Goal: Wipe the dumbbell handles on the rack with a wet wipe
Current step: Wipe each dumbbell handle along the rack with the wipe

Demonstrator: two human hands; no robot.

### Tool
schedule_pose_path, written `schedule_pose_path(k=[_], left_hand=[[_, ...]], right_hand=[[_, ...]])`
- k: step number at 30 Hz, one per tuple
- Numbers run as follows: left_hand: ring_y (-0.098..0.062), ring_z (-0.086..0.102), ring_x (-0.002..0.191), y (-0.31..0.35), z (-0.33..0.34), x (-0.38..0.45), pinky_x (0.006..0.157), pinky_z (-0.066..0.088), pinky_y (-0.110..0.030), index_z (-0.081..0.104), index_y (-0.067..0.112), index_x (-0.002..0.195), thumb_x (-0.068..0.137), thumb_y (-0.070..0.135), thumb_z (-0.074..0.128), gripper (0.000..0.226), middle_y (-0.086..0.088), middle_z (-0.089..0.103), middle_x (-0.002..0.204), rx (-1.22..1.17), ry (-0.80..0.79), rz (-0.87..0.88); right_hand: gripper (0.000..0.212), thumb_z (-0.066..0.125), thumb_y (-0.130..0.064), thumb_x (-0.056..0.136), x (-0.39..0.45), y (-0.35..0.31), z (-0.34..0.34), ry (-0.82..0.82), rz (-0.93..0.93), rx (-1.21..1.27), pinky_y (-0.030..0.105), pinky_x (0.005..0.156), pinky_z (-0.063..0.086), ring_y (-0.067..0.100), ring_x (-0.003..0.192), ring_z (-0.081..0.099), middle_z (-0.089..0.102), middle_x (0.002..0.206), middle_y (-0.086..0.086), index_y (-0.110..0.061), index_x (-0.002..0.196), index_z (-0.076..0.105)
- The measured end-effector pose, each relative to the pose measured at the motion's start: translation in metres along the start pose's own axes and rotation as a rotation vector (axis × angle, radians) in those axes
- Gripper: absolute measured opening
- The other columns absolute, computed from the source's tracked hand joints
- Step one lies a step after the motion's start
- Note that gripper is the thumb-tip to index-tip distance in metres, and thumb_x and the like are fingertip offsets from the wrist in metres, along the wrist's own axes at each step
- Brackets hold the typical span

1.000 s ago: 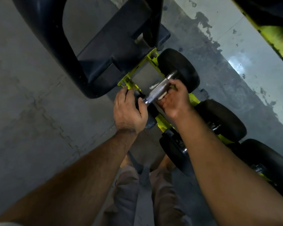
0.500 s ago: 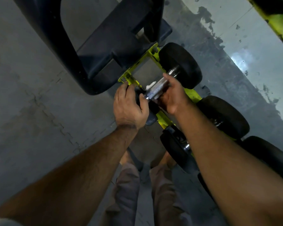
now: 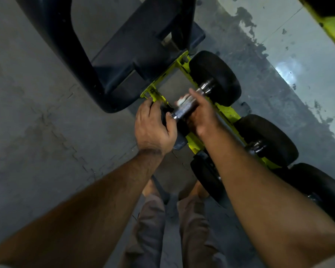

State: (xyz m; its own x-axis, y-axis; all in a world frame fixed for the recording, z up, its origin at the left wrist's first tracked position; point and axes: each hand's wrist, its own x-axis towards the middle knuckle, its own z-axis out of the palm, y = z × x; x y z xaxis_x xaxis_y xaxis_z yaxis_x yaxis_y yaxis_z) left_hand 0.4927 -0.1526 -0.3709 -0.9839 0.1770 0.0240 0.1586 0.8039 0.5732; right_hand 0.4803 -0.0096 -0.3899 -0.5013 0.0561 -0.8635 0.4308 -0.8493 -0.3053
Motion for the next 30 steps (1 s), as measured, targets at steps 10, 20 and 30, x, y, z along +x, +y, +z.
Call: schedule_pose_path(k=[10,20,30], left_hand=[[-0.035,0.054,0.120,0.000,0.000,0.001,0.103,0.044,-0.047,0.062,-0.003,0.119,0.088,0.029,0.050,0.046,-0.022,0.059,0.124,-0.003,-0.008,-0.005],[-0.034,0.054,0.121,-0.001,-0.001,0.002,0.104,0.044,-0.046,0.062,-0.002,0.120,0.088,0.030,0.050,0.048,-0.021,0.059,0.126,0.011,-0.015,-0.021],[-0.034,0.054,0.121,-0.001,0.001,0.001,0.103,0.044,-0.048,0.062,-0.003,0.121,0.089,0.030,0.050,0.047,-0.021,0.059,0.126,0.010,-0.006,-0.010]], right_hand=[[0.017,0.054,-0.012,0.098,0.006,-0.013,0.006,0.100,-0.141,0.228,0.030,0.084,0.047,0.015,0.074,0.060,0.062,0.075,0.003,-0.013,0.082,0.060],[0.016,0.050,-0.015,0.098,0.001,-0.002,0.011,0.108,-0.224,0.190,0.027,0.072,0.045,0.012,0.077,0.057,0.060,0.086,0.001,-0.013,0.088,0.062],[0.012,0.056,-0.010,0.089,-0.020,0.016,-0.003,0.106,-0.222,-0.009,0.020,0.057,0.049,0.010,0.064,0.063,0.064,0.075,0.002,-0.009,0.097,0.064]])
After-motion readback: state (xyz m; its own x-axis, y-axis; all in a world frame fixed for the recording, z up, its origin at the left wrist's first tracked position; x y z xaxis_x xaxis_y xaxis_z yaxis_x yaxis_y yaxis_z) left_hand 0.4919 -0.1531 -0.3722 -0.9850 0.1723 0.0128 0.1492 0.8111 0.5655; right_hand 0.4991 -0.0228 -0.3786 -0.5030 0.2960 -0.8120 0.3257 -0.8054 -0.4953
